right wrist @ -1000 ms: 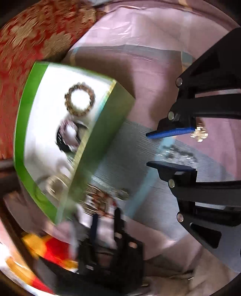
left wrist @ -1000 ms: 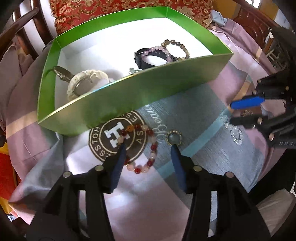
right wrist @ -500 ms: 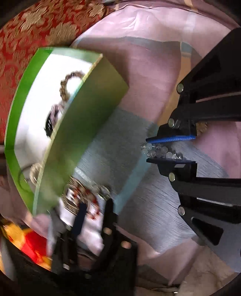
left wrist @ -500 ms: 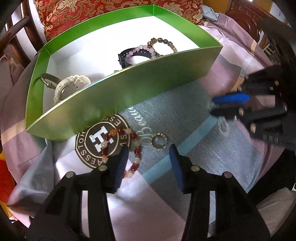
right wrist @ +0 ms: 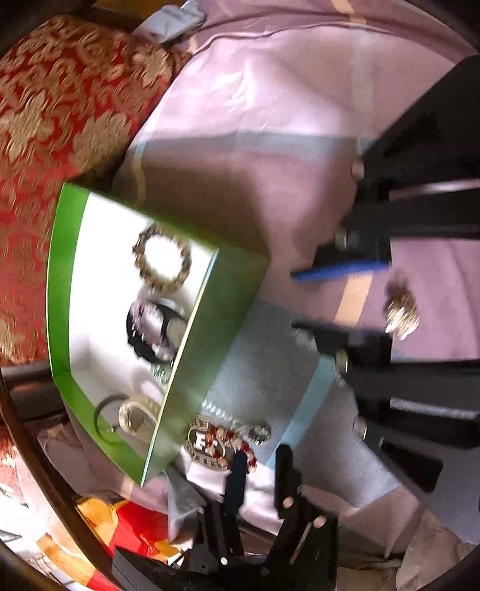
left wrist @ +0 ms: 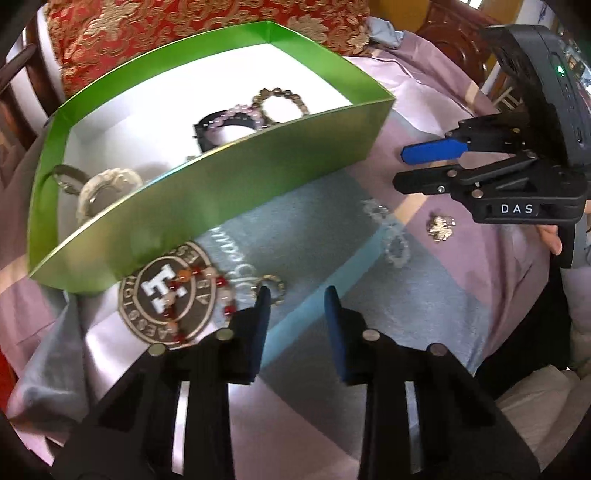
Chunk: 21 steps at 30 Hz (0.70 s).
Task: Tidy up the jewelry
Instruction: 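Move the open right tool down to the clear crystal bracelet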
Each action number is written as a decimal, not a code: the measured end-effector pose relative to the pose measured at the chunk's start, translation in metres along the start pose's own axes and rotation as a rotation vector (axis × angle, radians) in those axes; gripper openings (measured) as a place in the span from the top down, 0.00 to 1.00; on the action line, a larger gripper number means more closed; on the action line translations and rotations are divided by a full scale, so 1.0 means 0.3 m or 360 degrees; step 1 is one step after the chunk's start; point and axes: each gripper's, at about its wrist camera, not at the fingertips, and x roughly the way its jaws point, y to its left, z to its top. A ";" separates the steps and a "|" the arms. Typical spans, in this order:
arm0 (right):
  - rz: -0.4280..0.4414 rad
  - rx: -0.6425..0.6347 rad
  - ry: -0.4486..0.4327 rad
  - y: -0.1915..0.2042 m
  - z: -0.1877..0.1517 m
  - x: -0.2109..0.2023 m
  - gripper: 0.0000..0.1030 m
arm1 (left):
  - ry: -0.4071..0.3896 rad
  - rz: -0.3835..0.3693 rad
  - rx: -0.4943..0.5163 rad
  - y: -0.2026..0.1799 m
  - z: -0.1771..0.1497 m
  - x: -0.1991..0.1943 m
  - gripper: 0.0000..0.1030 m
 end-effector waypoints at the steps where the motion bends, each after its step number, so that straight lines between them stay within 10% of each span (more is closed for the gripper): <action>1: -0.0009 0.0007 -0.0002 -0.007 -0.004 -0.003 0.64 | 0.0014 -0.0002 0.0007 -0.010 0.003 0.011 0.70; 9: -0.0009 -0.0046 0.0026 0.006 -0.034 -0.004 0.64 | 0.0055 0.0021 -0.0016 -0.015 0.032 0.064 0.70; 13: -0.0035 -0.0039 0.0055 0.003 -0.038 0.014 0.64 | 0.0034 -0.0012 0.0016 -0.036 0.034 0.070 0.95; 21: -0.0031 -0.0047 0.0065 0.006 -0.041 0.026 0.64 | -0.0052 -0.0046 0.0024 -0.016 0.033 0.018 0.96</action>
